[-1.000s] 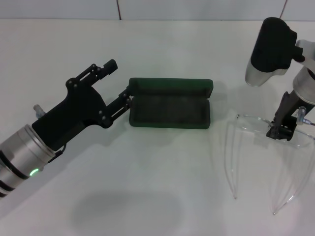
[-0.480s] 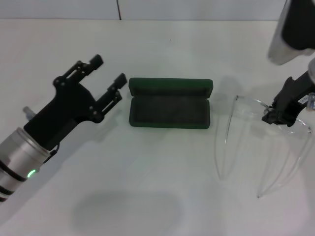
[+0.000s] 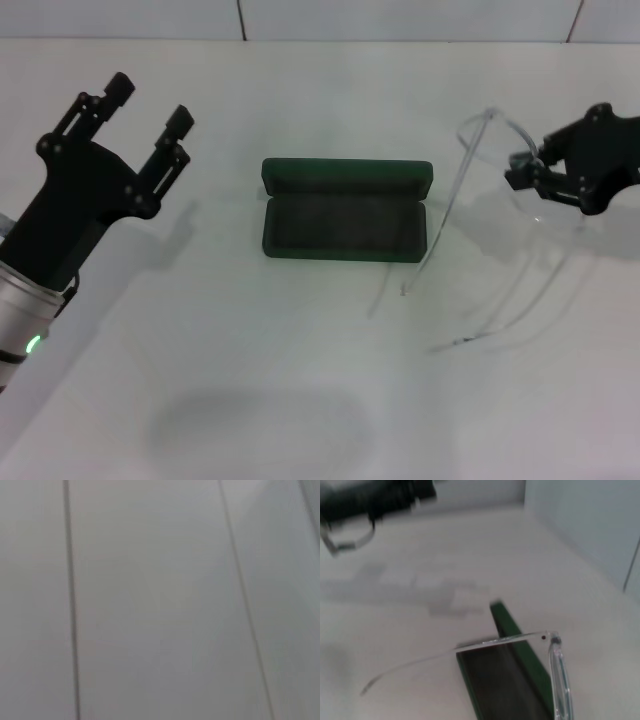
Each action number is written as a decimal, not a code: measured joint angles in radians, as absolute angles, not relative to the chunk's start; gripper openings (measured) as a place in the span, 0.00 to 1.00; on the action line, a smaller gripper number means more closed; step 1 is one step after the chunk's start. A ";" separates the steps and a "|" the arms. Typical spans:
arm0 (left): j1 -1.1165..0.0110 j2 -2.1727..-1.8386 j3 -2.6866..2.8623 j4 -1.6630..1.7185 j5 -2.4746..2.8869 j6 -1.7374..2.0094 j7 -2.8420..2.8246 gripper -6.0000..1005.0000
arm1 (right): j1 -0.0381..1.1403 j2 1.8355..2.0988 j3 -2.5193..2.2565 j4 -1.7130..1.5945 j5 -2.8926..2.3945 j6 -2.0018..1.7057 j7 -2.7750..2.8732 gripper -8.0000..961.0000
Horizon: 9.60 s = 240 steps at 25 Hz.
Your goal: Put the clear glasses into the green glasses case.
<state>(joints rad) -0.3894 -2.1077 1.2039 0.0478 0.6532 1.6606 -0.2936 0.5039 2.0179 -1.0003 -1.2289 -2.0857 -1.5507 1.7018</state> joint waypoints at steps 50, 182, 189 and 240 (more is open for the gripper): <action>-0.577 -2.093 1.397 0.235 1.026 1.759 -0.466 0.64 | 0.765 2.018 -1.022 -0.824 -1.737 -1.630 1.412 0.13; -0.447 -2.053 1.104 0.292 1.133 1.814 -0.567 0.64 | 0.811 2.019 -1.306 -1.036 -2.080 -1.398 1.742 0.13; -0.376 -2.056 0.937 0.288 1.133 1.723 -0.650 0.64 | 0.888 2.027 -1.523 -1.086 -2.268 -1.276 1.959 0.13; -0.406 -2.069 0.940 0.284 1.146 1.666 -0.660 0.64 | 0.825 2.028 -2.105 -1.115 -2.496 -0.804 2.218 0.13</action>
<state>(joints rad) -0.4061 -2.0694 0.9403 0.2838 1.1459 1.6657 -0.6596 0.8252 2.0278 -2.1052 -1.1151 -2.4955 -0.8041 2.2175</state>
